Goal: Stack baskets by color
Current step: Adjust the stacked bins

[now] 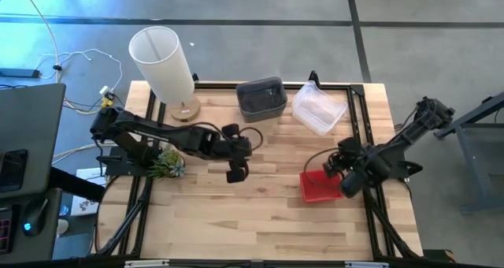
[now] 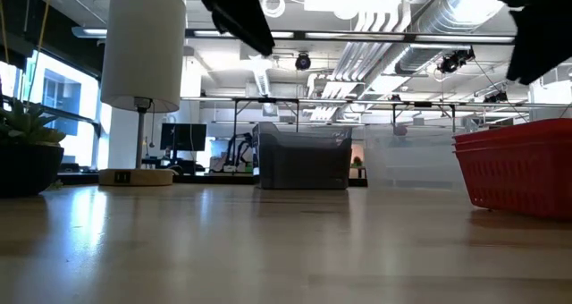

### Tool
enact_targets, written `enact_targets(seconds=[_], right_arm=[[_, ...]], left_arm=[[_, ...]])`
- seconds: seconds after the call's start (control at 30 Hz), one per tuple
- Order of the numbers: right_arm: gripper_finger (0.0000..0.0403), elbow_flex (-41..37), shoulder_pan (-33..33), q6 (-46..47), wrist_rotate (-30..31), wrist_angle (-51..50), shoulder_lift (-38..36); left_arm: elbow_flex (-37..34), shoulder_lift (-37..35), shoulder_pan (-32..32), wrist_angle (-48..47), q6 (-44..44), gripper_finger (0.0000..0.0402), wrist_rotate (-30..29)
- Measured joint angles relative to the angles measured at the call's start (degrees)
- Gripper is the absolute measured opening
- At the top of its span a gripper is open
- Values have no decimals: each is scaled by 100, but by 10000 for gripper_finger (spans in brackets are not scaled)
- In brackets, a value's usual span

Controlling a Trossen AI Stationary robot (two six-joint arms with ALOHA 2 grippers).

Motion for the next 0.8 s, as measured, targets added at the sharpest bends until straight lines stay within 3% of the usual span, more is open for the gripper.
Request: enact_targets(seconds=[0.37,0.63,0.8], right_arm=[[119,0,-1975,-2636,-97,403,-36],[119,0,-3431,-4556,-670,1377,-34],[119,0,-4047,-5221,-1120,1833,5]], left_arm=[[2,-719,301,-113,0,145,-1],[3,-1089,409,-366,1,145,-32],[7,-1184,424,-477,0,145,-32]])
